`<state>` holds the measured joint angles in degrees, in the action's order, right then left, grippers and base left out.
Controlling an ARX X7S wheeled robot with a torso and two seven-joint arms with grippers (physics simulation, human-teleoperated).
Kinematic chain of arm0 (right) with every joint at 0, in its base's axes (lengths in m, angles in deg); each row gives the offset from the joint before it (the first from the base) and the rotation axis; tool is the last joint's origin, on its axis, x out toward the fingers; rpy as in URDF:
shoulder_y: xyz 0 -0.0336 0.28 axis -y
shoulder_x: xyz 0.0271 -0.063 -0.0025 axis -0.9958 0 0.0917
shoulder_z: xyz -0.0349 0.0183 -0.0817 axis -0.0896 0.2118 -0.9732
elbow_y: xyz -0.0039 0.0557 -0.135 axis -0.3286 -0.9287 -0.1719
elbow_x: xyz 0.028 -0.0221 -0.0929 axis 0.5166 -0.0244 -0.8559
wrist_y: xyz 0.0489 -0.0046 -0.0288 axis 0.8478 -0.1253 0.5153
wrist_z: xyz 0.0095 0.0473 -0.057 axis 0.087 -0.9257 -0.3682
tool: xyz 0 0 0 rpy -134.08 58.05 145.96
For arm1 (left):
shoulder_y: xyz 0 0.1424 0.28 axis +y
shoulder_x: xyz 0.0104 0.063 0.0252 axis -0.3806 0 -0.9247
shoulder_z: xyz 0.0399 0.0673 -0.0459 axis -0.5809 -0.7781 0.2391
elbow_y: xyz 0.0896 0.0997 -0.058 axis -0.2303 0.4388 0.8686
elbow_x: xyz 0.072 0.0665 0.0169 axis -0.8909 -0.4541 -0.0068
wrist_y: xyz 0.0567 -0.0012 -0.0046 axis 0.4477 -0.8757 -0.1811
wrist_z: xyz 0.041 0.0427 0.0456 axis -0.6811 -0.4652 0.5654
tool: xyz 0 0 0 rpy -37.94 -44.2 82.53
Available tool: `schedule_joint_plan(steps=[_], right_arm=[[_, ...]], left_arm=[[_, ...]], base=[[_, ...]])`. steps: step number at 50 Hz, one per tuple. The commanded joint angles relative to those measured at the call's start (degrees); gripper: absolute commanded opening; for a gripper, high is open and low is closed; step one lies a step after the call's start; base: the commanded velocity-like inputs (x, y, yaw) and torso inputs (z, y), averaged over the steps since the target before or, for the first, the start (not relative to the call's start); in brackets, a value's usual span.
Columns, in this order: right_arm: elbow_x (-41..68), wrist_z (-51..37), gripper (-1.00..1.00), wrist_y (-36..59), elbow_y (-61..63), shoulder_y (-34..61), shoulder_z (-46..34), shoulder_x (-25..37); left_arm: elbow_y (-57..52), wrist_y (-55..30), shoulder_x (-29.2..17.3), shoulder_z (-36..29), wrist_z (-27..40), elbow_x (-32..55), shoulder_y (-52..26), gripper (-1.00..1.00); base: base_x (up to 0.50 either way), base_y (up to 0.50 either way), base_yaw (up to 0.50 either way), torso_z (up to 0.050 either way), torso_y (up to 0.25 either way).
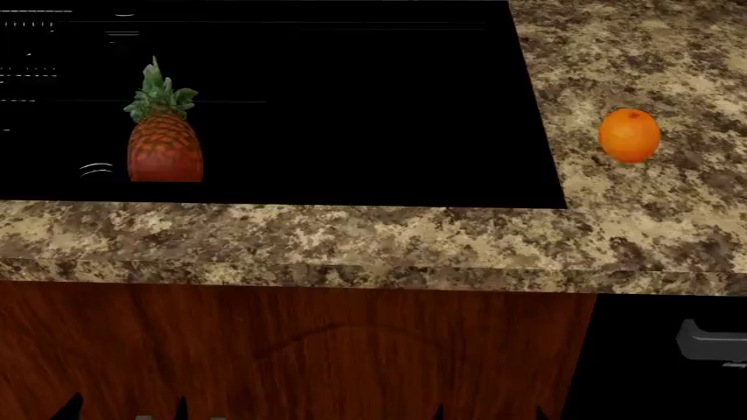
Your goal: Turn the sink spout to the left.
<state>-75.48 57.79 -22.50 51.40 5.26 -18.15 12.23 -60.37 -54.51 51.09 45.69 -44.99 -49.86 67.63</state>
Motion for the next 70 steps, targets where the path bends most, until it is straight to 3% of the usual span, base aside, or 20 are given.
schedule_joint_plan(steps=[1, 14, 18, 56, 70], right_arm=[[0.54, -0.72, 1.0, 0.0, 0.0, 0.0, -0.72, 0.54], [2.12, -3.95, 1.0, 0.1, -0.73, 0.35, -3.05, 2.66], [2.11, -4.66, 1.0, 0.2, -0.51, 0.28, -3.7, 3.1], [3.92, -8.38, 1.0, 0.48, 0.76, 0.1, -6.97, 5.88], [4.13, -9.65, 1.0, 12.46, 16.69, 0.99, -6.44, 9.12]], left_arm=[[0.0, 0.0, -0.57, -0.64, 0.64, 0.56, 0.0, 1.0], [-1.5, -0.19, -3.03, -3.02, 0.62, 5.38, 0.66, 1.0], [-2.26, -0.18, -3.66, -3.77, -1.27, 7.93, 0.96, 1.0], [-3.11, 2.26, -6.3, -6.68, 2.68, 8.57, 1.47, 1.0], [-16.34, -9.66, -9.1, -5.97, 6.42, 9.01, 0.55, 1.0]], base=[[0.0, 0.0, 0.0, 0.0, 0.0], [0.0, 0.0, 0.0, 0.0, 0.0], [0.0, 0.0, 0.0, 0.044, 0.0], [0.0, 0.0, 0.0, 0.049, 0.0], [0.0, 0.0, 0.0, 0.0, 0.0]])
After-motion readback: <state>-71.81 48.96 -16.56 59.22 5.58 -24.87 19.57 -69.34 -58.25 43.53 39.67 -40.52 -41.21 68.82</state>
